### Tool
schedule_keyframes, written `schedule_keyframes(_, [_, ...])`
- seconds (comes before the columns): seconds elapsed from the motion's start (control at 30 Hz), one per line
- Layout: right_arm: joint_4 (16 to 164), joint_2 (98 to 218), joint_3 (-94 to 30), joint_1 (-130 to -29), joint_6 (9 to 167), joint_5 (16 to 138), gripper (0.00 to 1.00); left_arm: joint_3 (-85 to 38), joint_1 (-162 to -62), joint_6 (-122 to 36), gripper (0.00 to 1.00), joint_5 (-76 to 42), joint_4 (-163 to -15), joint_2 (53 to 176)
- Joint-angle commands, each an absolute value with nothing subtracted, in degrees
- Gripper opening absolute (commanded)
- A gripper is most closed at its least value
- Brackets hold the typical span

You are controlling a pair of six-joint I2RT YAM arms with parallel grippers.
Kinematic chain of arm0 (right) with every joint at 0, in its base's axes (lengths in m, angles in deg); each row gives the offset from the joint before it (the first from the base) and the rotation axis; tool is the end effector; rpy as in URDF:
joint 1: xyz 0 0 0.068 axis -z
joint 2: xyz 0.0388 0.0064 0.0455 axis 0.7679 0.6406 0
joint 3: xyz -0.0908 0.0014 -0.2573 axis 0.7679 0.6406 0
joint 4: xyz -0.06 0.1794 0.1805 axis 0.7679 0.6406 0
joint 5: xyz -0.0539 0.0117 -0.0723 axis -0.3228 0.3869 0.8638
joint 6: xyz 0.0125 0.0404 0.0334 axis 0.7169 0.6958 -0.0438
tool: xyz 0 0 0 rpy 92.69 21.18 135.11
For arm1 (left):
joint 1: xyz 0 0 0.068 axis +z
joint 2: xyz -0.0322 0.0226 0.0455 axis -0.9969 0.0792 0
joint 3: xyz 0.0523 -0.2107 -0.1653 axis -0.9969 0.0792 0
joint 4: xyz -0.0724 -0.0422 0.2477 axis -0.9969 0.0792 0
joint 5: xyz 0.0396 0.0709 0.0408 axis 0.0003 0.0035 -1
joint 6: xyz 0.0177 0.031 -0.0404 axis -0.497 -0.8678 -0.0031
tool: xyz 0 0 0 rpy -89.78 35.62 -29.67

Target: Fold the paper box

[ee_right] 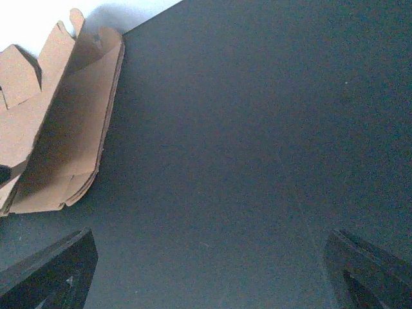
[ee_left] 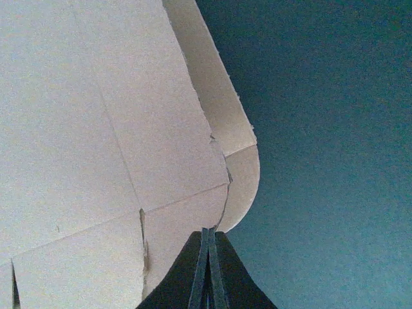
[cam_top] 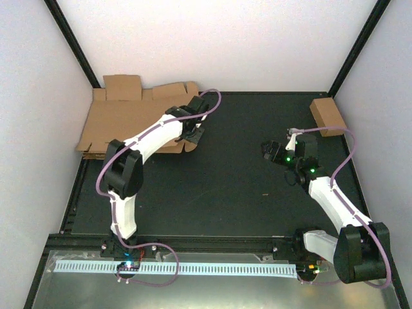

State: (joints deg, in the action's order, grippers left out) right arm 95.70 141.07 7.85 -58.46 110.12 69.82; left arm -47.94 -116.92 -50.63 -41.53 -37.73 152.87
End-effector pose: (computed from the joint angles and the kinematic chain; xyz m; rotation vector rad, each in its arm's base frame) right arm 0.2341 0.0436 0.2261 0.2465 2.2086 0.6549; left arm 0.3650 -0.2116 0.2374 0.5618 2.6100 0.1990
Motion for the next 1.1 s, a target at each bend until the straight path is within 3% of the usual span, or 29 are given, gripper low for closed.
schedule_keyframes(0.0, [95.57,141.42,6.77,-58.69,110.49,69.57,1.00,-46.40,-118.83,-49.89,0.02,-42.72,-37.42,149.19])
schedule_keyframes(0.33, [94.84,141.68,7.01,-58.69,110.76,68.17,1.00,-44.59,-123.29,-48.17,0.02,-42.58,-36.06,145.35])
schedule_keyframes(0.57, [89.53,148.20,4.45,-61.57,115.64,56.81,1.00,-41.45,-124.26,-47.80,0.02,-39.90,-37.84,140.17])
schedule_keyframes(0.93, [79.52,167.81,-9.97,-68.58,127.27,47.53,0.77,-28.36,-124.31,-48.47,0.02,-34.29,-49.39,133.33])
schedule_keyframes(1.07, [83.28,173.19,-16.23,-68.63,124.77,46.63,0.76,-25.71,-124.34,-49.53,0.02,-32.61,-52.53,132.24])
